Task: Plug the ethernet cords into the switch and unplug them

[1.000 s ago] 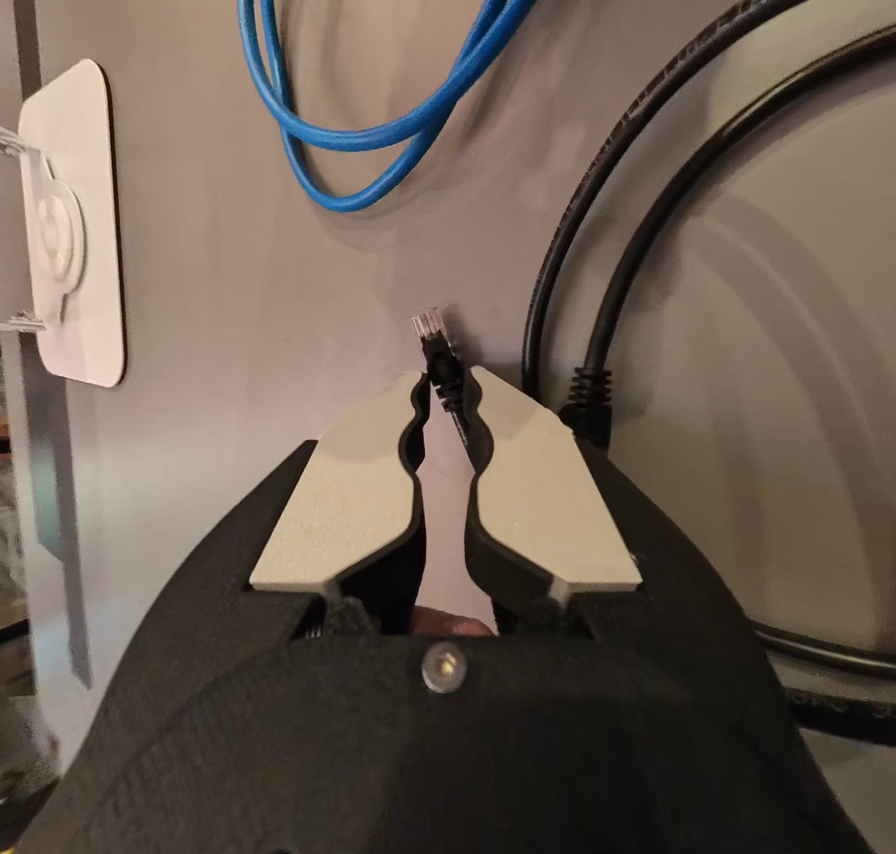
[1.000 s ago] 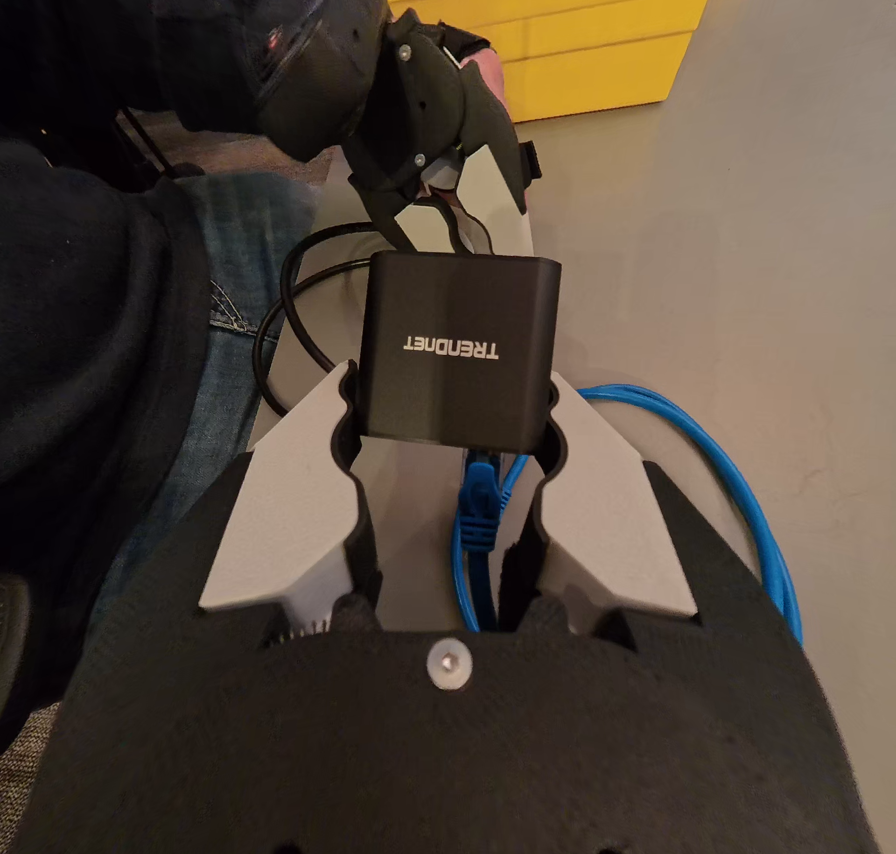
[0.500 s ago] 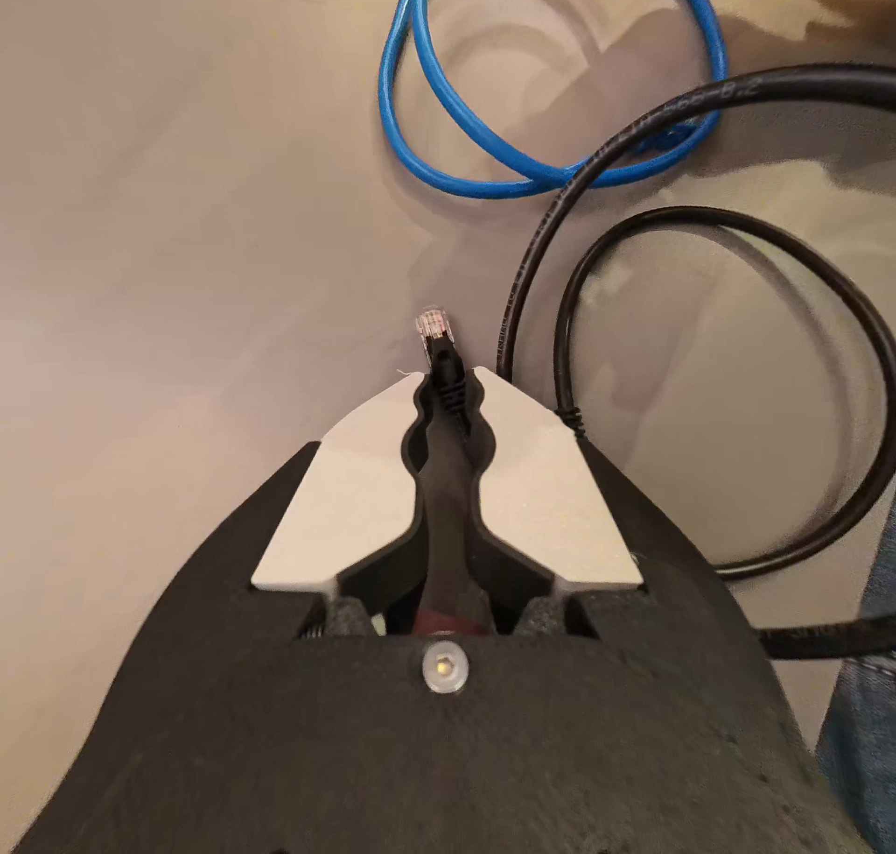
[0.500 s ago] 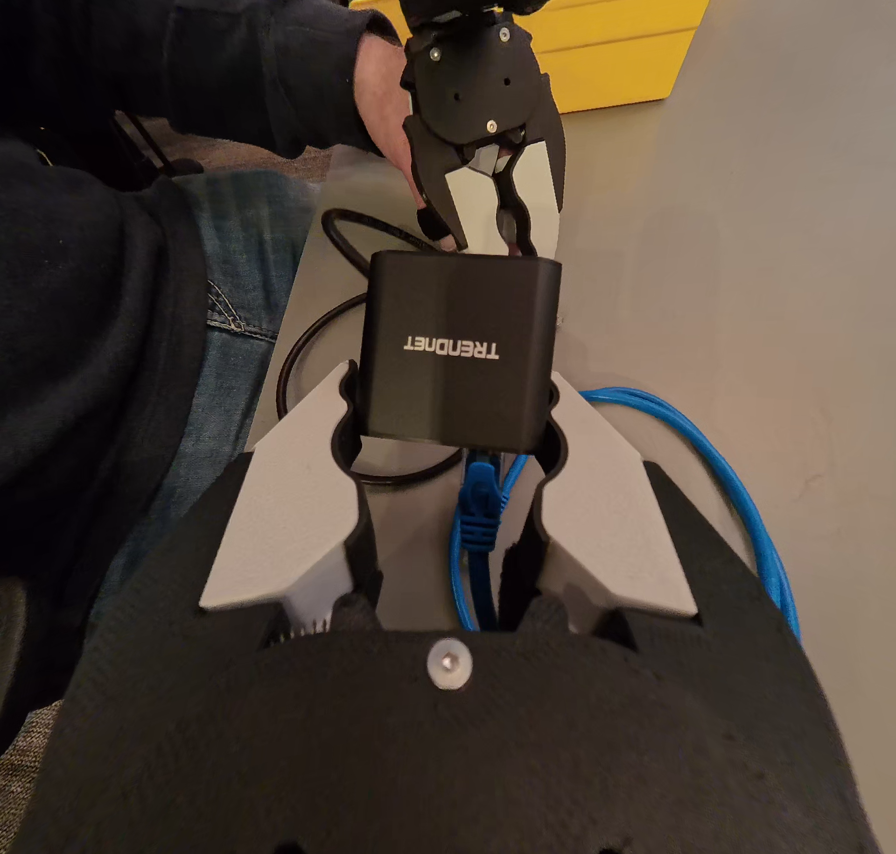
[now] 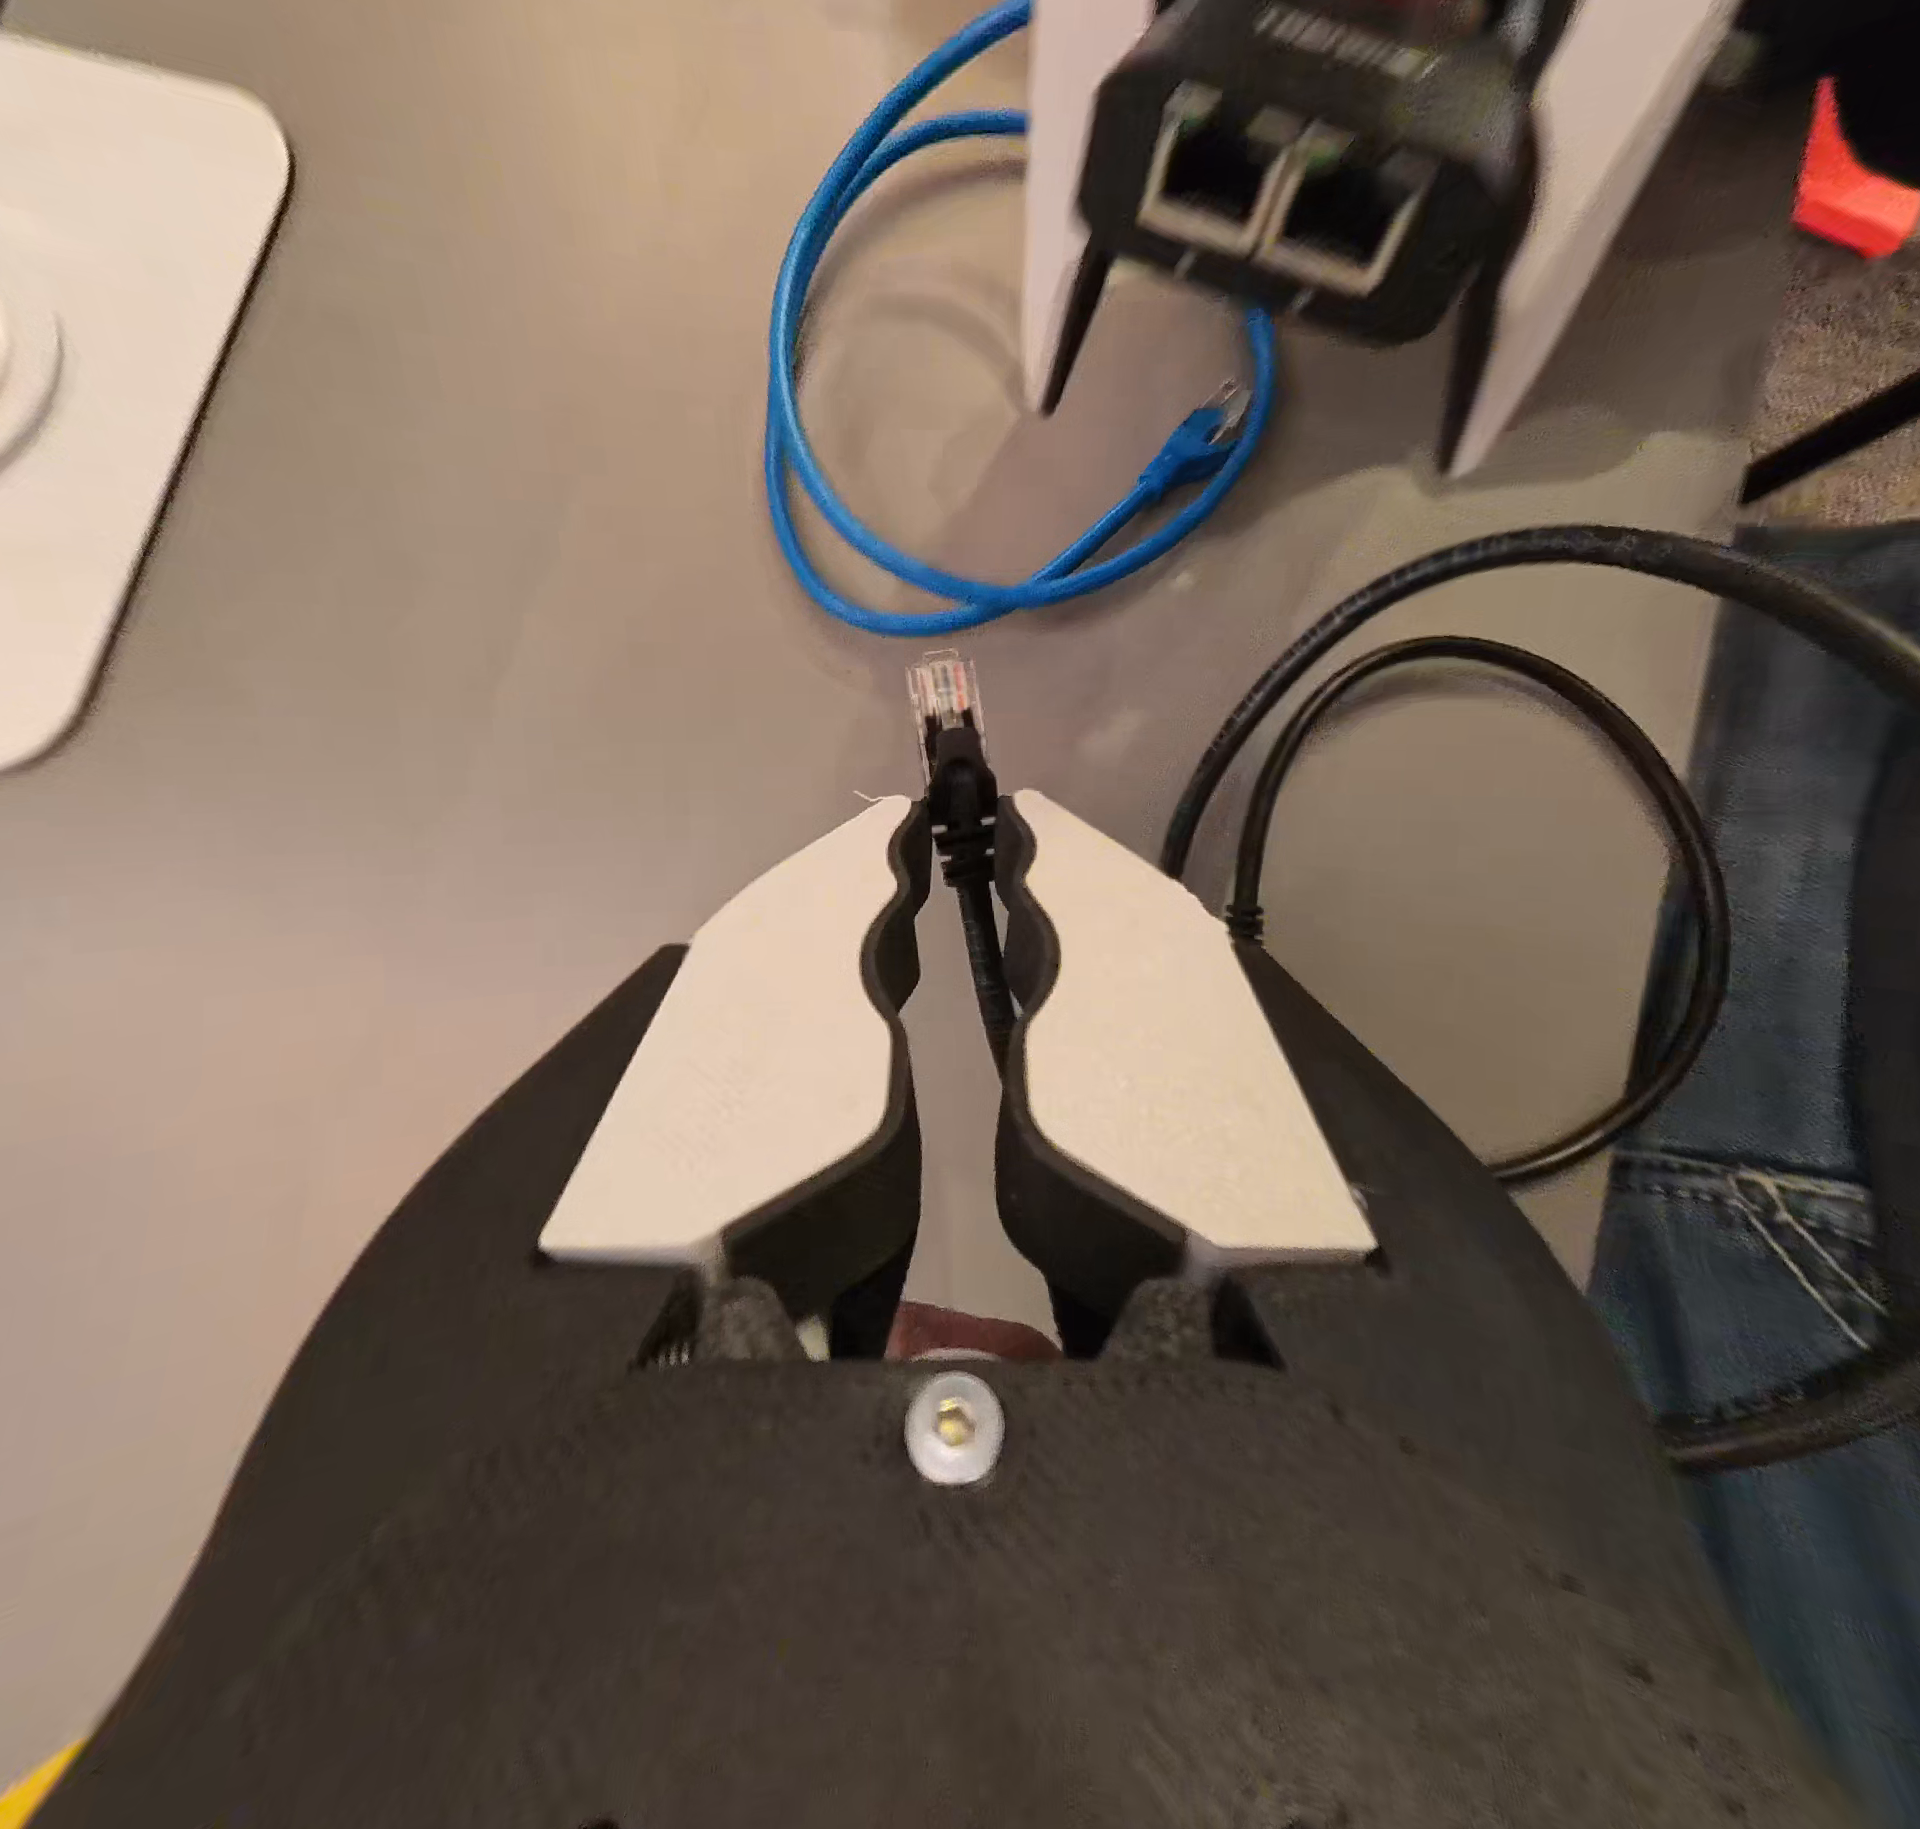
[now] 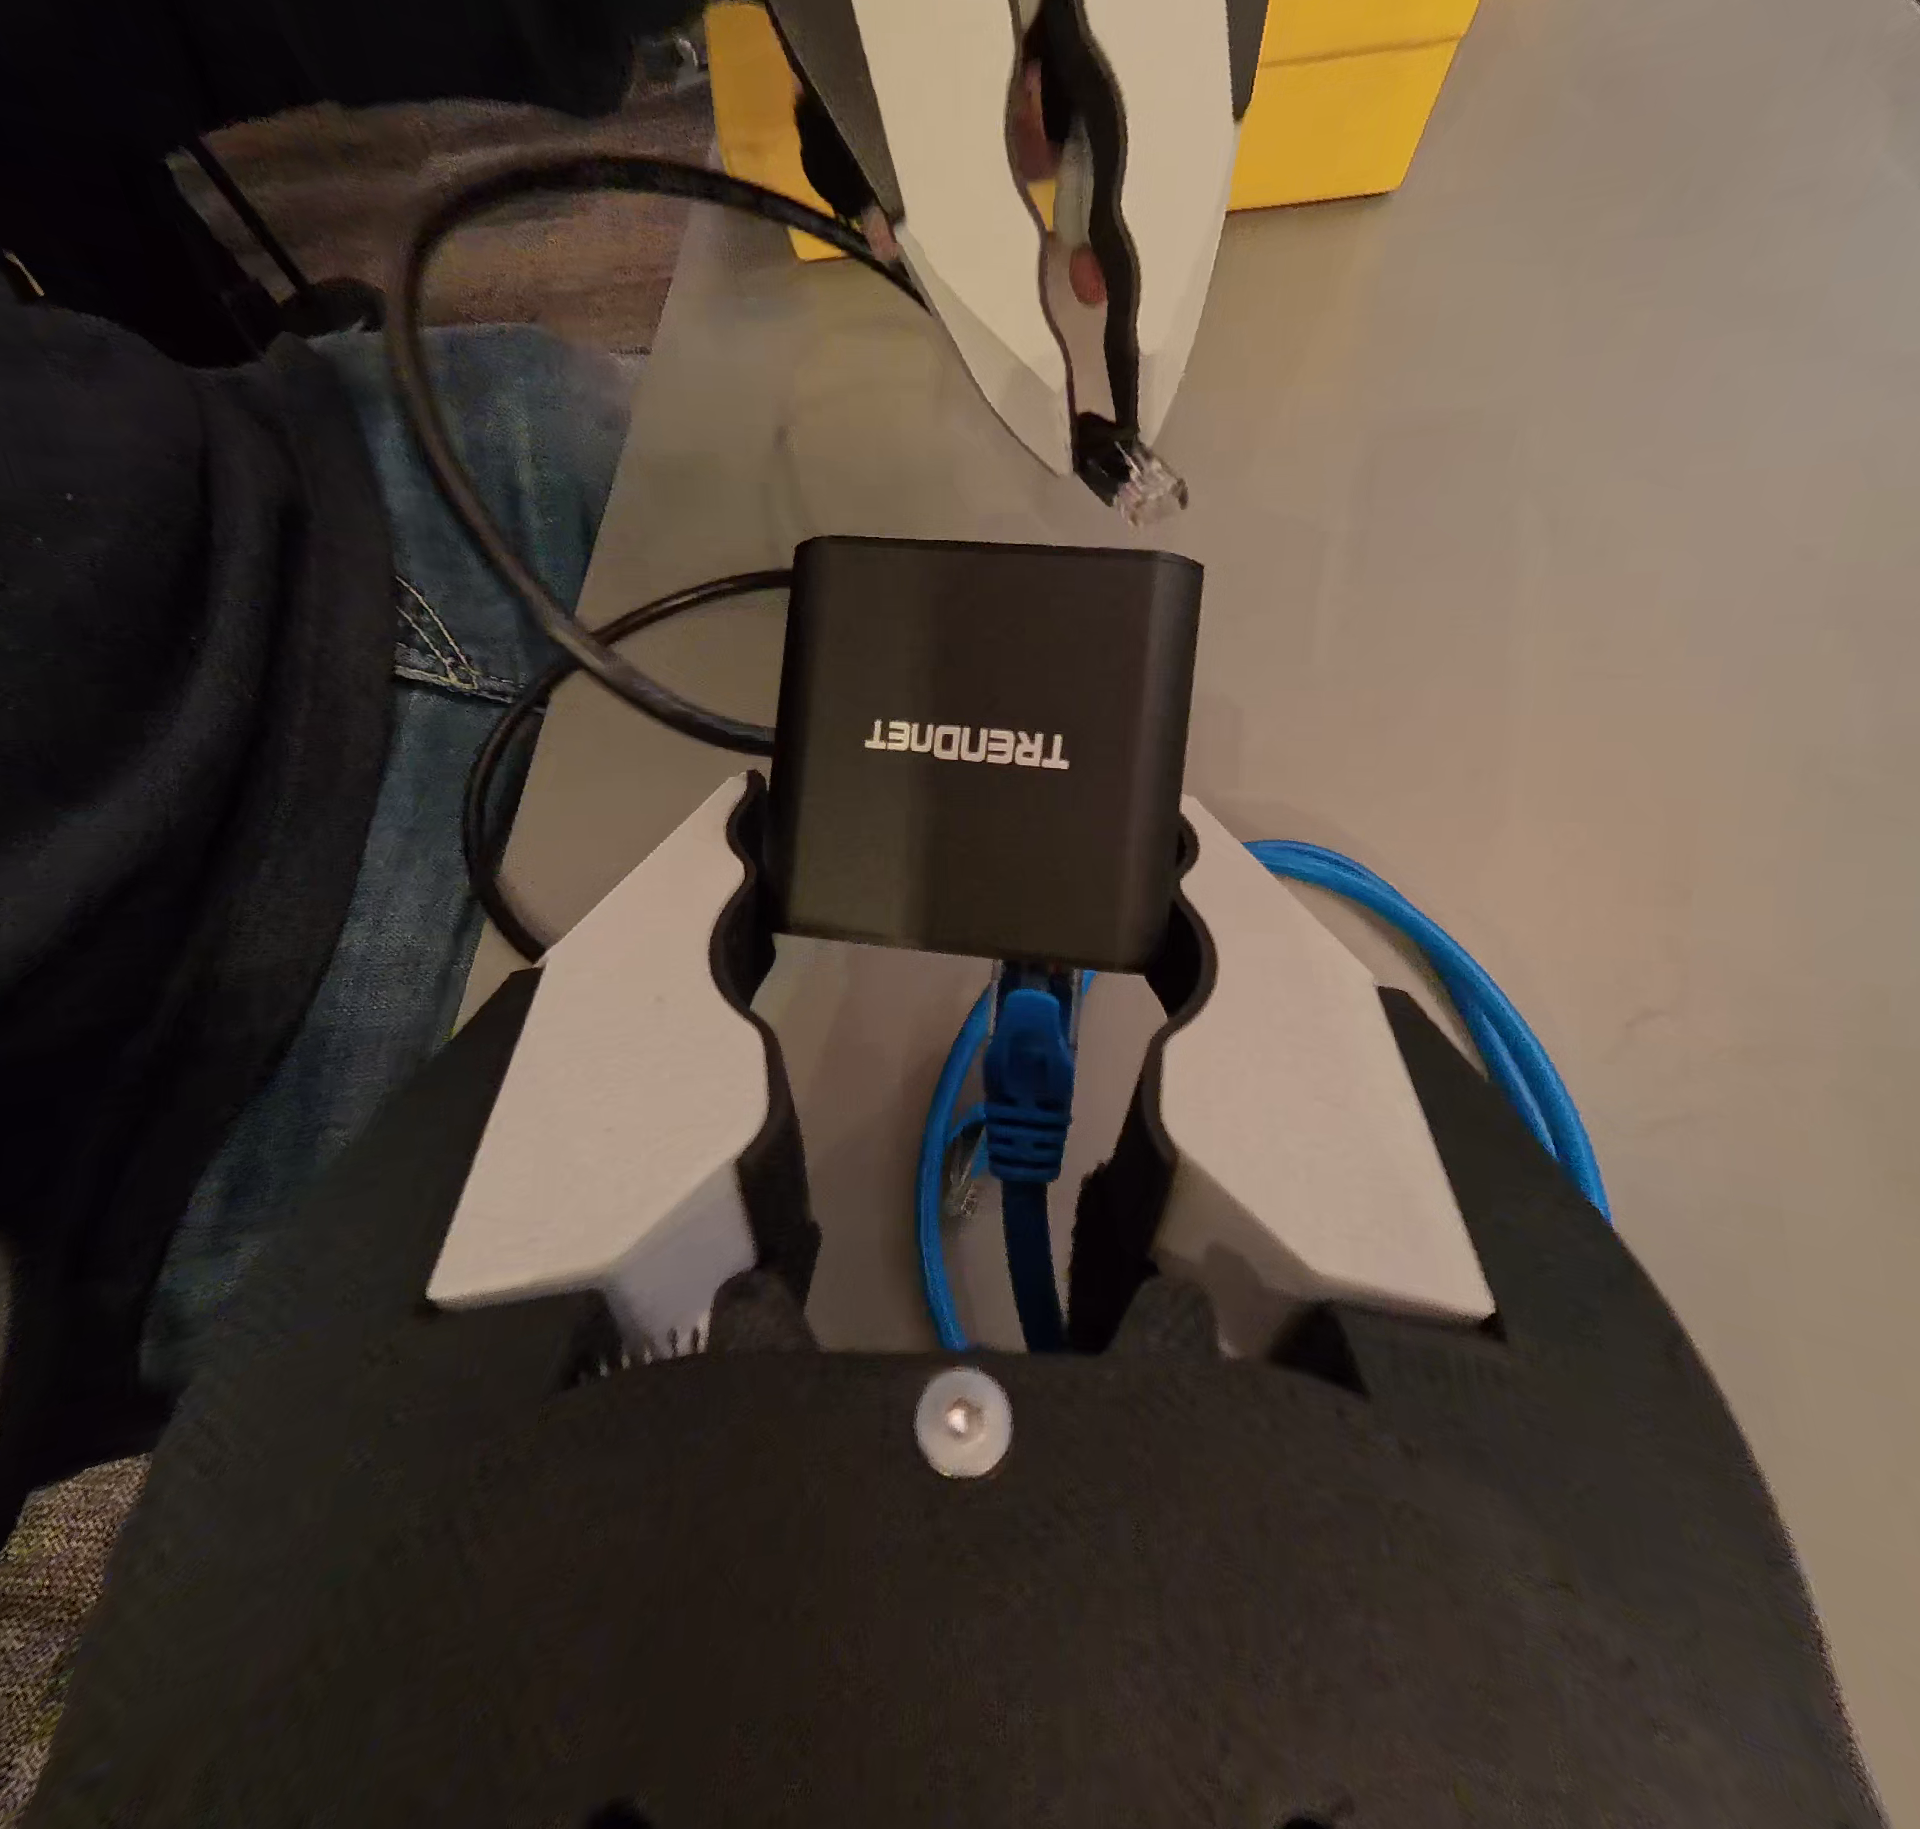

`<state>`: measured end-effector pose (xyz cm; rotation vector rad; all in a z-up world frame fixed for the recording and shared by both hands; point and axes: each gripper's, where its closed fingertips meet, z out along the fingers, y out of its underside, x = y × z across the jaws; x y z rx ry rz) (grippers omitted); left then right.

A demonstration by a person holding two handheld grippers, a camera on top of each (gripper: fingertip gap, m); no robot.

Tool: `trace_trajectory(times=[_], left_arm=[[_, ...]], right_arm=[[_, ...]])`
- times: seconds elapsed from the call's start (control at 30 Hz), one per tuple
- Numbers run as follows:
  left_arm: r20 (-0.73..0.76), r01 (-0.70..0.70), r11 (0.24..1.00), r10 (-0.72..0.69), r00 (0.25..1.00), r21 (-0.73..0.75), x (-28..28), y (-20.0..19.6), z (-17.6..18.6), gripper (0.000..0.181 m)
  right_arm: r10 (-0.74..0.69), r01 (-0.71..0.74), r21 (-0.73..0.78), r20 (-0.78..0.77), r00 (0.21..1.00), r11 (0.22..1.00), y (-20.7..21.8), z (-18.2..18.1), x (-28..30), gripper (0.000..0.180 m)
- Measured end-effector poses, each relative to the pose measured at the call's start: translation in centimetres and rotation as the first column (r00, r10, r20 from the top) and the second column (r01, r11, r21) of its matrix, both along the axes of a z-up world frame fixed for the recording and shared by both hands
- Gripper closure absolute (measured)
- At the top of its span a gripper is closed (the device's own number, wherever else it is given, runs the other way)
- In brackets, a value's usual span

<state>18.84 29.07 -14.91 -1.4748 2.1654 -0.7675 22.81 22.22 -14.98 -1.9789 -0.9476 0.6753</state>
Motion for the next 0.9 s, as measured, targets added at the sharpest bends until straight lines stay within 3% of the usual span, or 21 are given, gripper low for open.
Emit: trace_trajectory(times=[0.3,0.9], left_arm=[[-0.079,0.188,0.977,-0.180,0.980,0.099,2.1,-1.9,3.7,0.169],[-0.264,0.351,0.926,-0.307,0.914,0.137,2.6,-3.2,2.9,0.169]], right_arm=[[0.020,-0.018,-0.018,0.081,0.996,1.000,0.8,-0.7,0.0,0.108],[0.081,-0.067,-0.065,0.249,0.965,0.996,0.8,-1.8,0.6,0.109]])
